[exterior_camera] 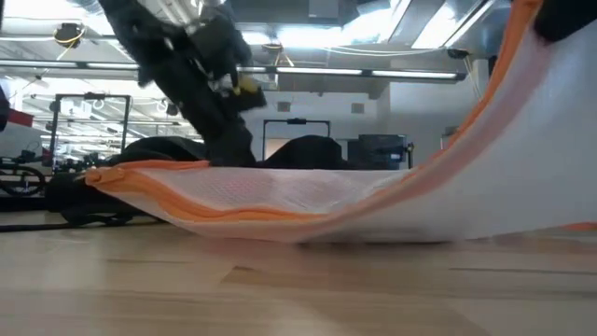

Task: Unpack backpack
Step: Put the zipper pouch into the black backpack

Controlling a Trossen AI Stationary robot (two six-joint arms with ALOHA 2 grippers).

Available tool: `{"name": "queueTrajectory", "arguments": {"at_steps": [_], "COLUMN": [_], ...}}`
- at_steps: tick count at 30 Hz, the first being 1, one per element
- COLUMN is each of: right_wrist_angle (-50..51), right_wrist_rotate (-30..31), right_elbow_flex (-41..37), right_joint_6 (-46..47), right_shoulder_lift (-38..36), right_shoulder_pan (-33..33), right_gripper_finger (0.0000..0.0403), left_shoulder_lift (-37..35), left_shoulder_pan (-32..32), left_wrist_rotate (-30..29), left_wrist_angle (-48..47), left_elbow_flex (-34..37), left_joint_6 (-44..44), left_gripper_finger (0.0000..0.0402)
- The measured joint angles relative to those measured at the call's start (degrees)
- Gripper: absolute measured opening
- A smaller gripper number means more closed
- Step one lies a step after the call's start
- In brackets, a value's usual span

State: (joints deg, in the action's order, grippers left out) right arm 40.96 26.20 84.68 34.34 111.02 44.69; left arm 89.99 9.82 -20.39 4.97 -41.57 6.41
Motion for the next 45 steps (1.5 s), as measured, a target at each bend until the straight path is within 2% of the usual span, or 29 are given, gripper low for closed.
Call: {"name": "queueTrajectory", "arguments": {"at_steps": [2, 6, 11, 17, 24, 29, 32, 35, 41, 45], "right_wrist_angle": [0.1, 1.7, 8.9, 19.9, 38.2, 47.7, 49.0, 49.1, 49.1, 49.1], "right_wrist_rotate": [0.4, 0.4, 2.2, 16.5, 33.0, 36.8, 38.9, 43.2, 58.4, 59.4], "right_elbow_flex": [0.0, 0.0, -0.1, -0.1, -0.1, -0.1, 0.0, 0.5, 4.3, 7.0], "right_joint_6": [1.0, 4.3, 14.3, 29.1, 52.3, 63.1, 64.0, 60.9, 47.5, 41.0], "right_shoulder_lift": [0.0, 0.0, -0.2, -1.7, -3.2, -3.2, -3.3, -3.8, -4.5, -5.1], "right_shoulder_pan": [0.1, 1.1, 6.8, 15.4, 21.3, 21.2, 20.4, 19.4, 16.6, 13.9], "right_gripper_finger": [0.0014, 0.0014, 0.0014, 0.0014, 0.0014, 0.0014, 0.0014, 0.0014, 0.0014, 0.0014], "left_shoulder_lift": [3.4, 9.6, 12.4, 12.3, 12.3, 12.5, 12.5, 12.5, 12.5, 12.5], "left_shoulder_pan": [0.8, 0.1, -2.9, -10.5, -19.0, -24.2, -26.7, -28.0, -28.0, -28.2], "left_wrist_rotate": [2.7, 2.6, 5.0, 7.6, 7.8, 8.4, 7.8, 5.5, 5.2, 5.2], "left_wrist_angle": [1.4, 4.7, 9.1, 12.1, 13.2, 17.3, 19.7, 19.9, 23.7, 31.8], "left_elbow_flex": [0.0, -0.1, -0.2, -0.1, 0.0, 0.1, 0.1, 0.1, 0.1, 0.1], "left_joint_6": [-1.3, -4.0, -9.2, -13.8, -19.9, -23.6, -23.9, -23.0, -19.5, -15.0], "left_gripper_finger": [0.0150, 0.0150, 0.0150, 0.0150, 0.0150, 0.0150, 0.0150, 0.0150, 0.0150, 0.0150]}}
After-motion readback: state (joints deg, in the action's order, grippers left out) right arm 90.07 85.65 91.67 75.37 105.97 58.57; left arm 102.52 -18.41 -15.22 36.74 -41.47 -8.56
